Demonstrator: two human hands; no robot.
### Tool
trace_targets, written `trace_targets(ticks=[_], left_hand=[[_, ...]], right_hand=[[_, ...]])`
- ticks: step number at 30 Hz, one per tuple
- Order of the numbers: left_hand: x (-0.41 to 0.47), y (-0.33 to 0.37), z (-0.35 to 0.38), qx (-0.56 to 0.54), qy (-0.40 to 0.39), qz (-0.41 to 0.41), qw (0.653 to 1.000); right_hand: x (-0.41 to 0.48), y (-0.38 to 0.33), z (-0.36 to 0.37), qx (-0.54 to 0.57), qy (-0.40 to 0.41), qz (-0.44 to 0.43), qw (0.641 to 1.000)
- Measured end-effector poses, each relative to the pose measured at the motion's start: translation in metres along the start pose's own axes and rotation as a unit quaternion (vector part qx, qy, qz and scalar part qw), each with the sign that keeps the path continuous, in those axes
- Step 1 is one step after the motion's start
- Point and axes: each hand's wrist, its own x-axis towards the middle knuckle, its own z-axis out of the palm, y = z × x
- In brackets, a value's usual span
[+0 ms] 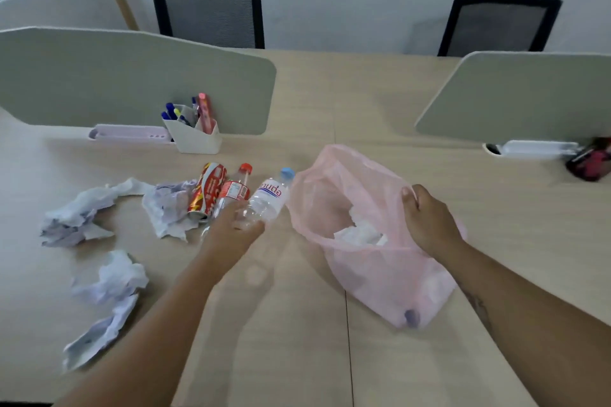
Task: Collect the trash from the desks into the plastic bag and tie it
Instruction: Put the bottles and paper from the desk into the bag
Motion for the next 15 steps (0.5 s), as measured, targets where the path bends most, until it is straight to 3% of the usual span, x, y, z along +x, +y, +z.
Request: trace_targets(ticks=[2,4,6,8,10,12,14,15], left_hand=[[0.004,0.021,-0.003,-0.091,-0.134,-0.002,0.987],[0.011,0.036,0.008,-0.113,-0.246,-0.025,0.962],[0.018,0.046,0.034,-0.099,-0.304,-0.047,0.946],[0.022,0.052,0.066,-0.055,-0.306,-0.044,0.949],[0.028,0.052,0.091,0.015,-0.227,0.004,0.974],[0.037,0.045,0.092,0.111,-0.071,0.092,0.987],[0.048,0.031,0.073,0.259,0.053,0.152,0.952],[0.055,0.019,0.059,0.329,0.09,0.133,0.931]], right_hand=[[0.0,0.004,-0.005,0.006,0.021,0.027,0.999],[-0.002,0.007,-0.007,0.016,0.037,0.046,0.998],[-0.005,0.006,-0.007,0.037,0.042,0.055,0.997],[-0.008,0.004,-0.006,0.051,0.044,0.053,0.996],[-0.011,0.002,-0.007,0.049,0.04,0.042,0.997],[-0.012,0.003,-0.007,0.047,0.039,0.034,0.998],[-0.013,0.005,-0.004,0.048,0.038,0.036,0.997],[-0.013,0.005,0.0,0.047,0.035,0.035,0.998]])
